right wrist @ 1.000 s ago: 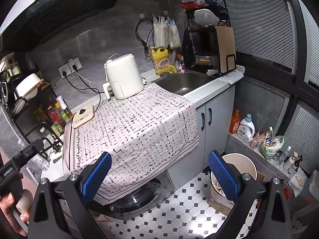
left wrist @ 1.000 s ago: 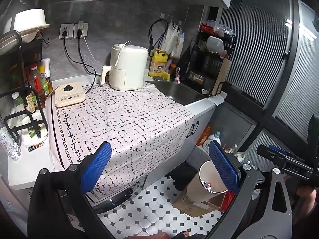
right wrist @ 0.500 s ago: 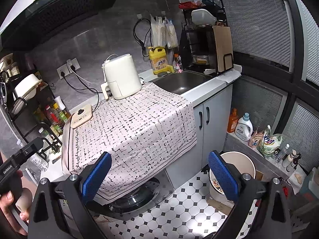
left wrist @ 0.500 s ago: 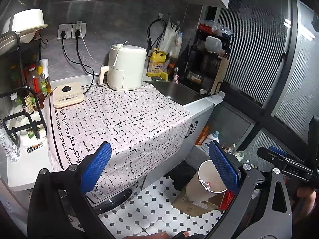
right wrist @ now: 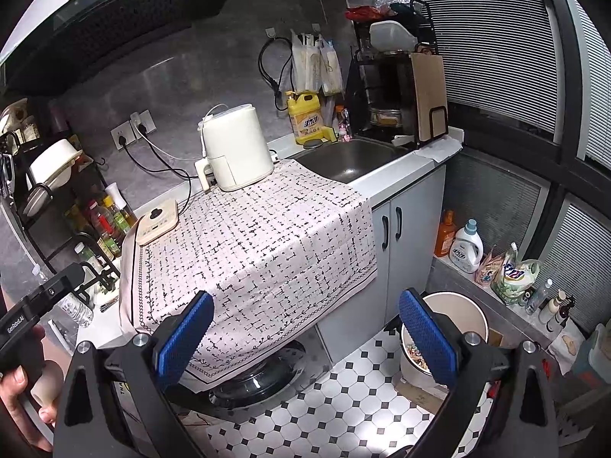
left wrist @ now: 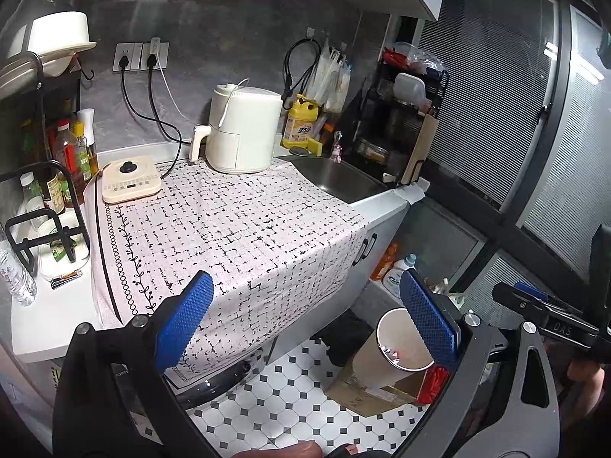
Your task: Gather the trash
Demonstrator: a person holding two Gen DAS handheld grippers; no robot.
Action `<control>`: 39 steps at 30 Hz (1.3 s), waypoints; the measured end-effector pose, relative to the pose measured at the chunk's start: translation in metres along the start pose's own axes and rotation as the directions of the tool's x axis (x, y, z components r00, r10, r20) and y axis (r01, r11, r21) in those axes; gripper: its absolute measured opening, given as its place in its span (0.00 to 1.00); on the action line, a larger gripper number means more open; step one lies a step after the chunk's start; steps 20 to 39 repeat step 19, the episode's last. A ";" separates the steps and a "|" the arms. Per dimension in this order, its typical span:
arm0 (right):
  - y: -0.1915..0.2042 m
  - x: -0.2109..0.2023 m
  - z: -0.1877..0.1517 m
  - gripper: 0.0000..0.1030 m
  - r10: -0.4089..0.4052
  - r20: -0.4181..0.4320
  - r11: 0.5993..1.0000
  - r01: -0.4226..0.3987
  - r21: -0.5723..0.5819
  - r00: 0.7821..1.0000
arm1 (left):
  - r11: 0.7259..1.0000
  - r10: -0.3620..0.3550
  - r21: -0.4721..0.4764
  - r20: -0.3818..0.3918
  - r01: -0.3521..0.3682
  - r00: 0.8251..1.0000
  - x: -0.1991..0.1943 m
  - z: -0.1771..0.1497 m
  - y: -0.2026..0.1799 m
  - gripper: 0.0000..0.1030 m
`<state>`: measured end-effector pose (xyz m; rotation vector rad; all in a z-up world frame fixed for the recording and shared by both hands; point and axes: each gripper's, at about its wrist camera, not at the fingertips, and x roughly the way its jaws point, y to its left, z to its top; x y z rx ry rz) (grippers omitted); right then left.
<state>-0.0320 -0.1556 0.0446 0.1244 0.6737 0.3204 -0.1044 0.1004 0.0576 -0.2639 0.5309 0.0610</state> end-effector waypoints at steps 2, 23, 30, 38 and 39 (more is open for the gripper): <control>-0.001 -0.001 -0.001 0.93 -0.002 -0.001 1.000 0.002 0.003 1.000 | 1.000 -0.002 0.001 -0.003 0.002 1.000 0.000 -0.001 0.000 0.94; -0.004 0.003 -0.011 0.93 -0.044 -0.046 0.999 0.045 0.016 0.998 | 0.999 -0.047 -0.007 -0.031 0.047 0.998 0.018 -0.002 0.004 0.94; -0.004 0.003 -0.011 0.93 -0.044 -0.046 0.999 0.045 0.016 0.998 | 0.999 -0.047 -0.007 -0.031 0.047 0.998 0.018 -0.002 0.004 0.94; -0.004 0.003 -0.011 0.93 -0.044 -0.046 0.999 0.045 0.016 0.998 | 0.999 -0.047 -0.007 -0.031 0.047 0.998 0.018 -0.002 0.004 0.94; -0.004 0.003 -0.011 0.93 -0.044 -0.046 0.999 0.045 0.016 0.998 | 0.999 -0.047 -0.007 -0.031 0.047 0.998 0.018 -0.002 0.004 0.94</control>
